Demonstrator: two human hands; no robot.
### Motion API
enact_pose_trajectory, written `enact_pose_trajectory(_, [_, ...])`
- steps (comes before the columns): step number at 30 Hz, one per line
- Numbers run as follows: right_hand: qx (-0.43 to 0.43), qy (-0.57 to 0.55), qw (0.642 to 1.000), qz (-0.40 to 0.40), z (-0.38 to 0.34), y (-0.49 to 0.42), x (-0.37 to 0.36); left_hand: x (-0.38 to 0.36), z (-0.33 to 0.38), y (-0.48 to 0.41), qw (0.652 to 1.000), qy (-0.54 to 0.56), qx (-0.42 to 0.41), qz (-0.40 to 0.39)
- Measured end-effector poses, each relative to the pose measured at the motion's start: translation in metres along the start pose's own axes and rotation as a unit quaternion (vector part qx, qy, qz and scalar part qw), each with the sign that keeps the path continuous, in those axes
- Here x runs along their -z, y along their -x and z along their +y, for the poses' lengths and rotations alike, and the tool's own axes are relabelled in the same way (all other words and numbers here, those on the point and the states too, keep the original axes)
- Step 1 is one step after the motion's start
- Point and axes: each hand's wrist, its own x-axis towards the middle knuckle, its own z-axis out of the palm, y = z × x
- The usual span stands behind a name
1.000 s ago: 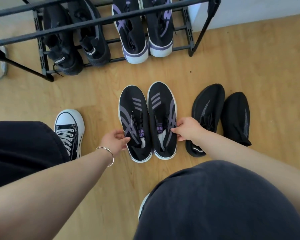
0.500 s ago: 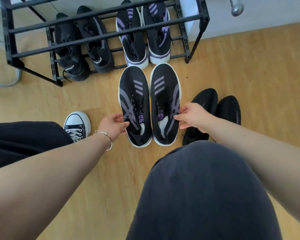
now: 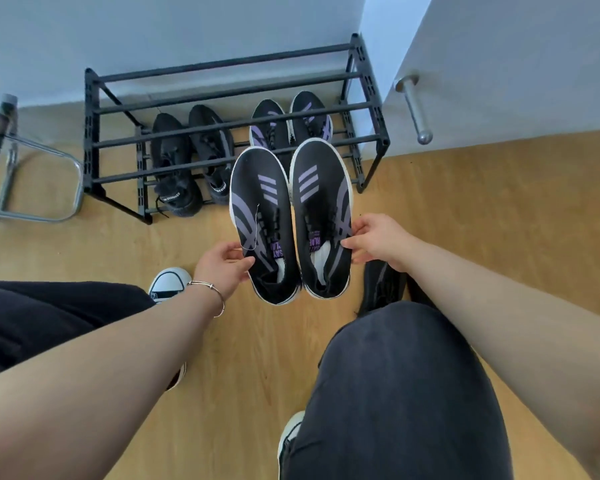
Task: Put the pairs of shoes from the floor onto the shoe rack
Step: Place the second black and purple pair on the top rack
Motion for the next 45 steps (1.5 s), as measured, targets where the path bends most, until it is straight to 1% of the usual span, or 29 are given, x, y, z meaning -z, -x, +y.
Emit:
enact_pose_trajectory(4, [0.032, -0.002, 0.999, 0.027, -0.035, 0.001, 0.001, 0.017, 0.034, -0.01, 1.0, 0.0, -0.021, 0.004])
enact_pose_trajectory(11, [0.085, -0.001, 0.996, 0.042, -0.104, -0.01, -0.011, 0.071, 0.093, -0.04, 0.998, -0.017, -0.065, 0.009])
enact_pose_trajectory(18, [0.127, -0.011, 0.987, 0.093, -0.184, -0.035, -0.038, 0.121, 0.133, -0.065, 0.997, 0.021, -0.059, 0.042])
enact_pose_trajectory(21, [0.131, -0.048, 0.986, 0.095, -0.211, -0.052, -0.055, 0.144, 0.145, -0.08, 0.996, 0.035, -0.057, 0.057])
enact_pose_trajectory(24, [0.132, -0.058, 0.986, 0.089, -0.233, -0.069, -0.076, 0.171, 0.154, -0.097, 0.996, 0.045, -0.044, 0.067])
enact_pose_trajectory(29, [0.121, -0.077, 0.986, 0.081, -0.26, -0.09, -0.11, 0.212, 0.159, -0.126, 0.997, 0.027, -0.03, 0.069])
enact_pose_trajectory(32, [0.119, -0.074, 0.986, 0.09, -0.272, -0.099, -0.125, 0.225, 0.157, -0.142, 0.997, 0.026, -0.016, 0.073])
enact_pose_trajectory(38, [0.123, -0.053, 0.984, 0.119, -0.285, -0.114, -0.14, 0.23, 0.147, -0.164, 0.995, 0.061, 0.02, 0.079])
enact_pose_trajectory(42, [0.103, -0.05, 0.986, 0.117, -0.287, -0.121, -0.146, 0.232, 0.149, -0.168, 0.994, 0.061, 0.028, 0.084])
enact_pose_trajectory(45, [0.092, -0.047, 0.988, 0.117, -0.285, -0.126, -0.15, 0.233, 0.151, -0.171, 0.995, 0.041, 0.021, 0.087])
